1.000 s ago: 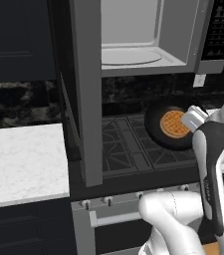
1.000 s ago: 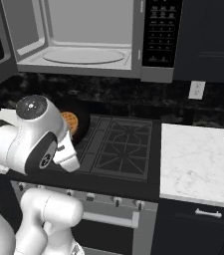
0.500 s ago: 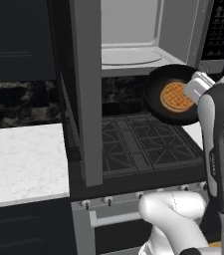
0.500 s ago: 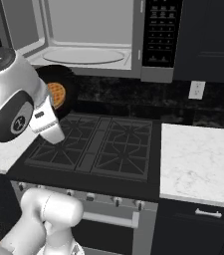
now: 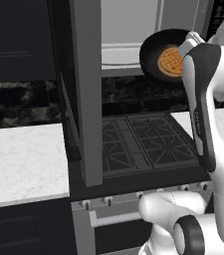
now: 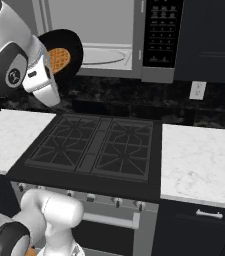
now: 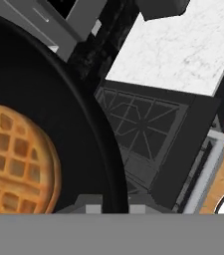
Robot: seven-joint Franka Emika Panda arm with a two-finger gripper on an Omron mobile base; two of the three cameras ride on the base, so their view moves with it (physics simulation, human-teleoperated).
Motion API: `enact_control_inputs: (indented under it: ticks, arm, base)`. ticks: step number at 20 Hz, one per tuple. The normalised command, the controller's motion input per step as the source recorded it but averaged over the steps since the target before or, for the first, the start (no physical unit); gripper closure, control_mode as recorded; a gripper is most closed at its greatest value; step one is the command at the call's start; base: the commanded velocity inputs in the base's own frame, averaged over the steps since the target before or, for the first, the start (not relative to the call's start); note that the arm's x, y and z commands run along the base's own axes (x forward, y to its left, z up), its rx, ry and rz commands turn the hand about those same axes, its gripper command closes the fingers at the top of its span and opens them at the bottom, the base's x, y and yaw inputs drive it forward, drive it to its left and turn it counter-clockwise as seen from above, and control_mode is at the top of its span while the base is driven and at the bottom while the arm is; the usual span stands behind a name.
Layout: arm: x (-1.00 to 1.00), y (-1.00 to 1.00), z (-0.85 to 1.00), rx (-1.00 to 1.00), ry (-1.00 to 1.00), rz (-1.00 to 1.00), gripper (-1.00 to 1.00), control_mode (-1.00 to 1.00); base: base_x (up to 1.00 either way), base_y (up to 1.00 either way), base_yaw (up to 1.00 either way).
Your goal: Open the microwave, place the bowl with waffle inside the microwave, then close the microwave door and turn it on.
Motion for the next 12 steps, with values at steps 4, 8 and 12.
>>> enact_control_inputs:
  ticks: [4, 8, 12]
  arm:
    - [0.85, 0.29, 0.17, -0.01, 0.08, -0.14, 1.0, -1.0]
    - [0.91, 0.34, 0.0, -0.05, 0.06, -0.05, 1.0, -1.0]
    - [0.9, 0.03, 0.0, 0.06, -0.02, 0.01, 1.0, -1.0]
  base:
    - [0.0, 0.0, 0.0]
    - [0.0, 0.0, 0.0]
    - [0.0, 0.0, 0.0]
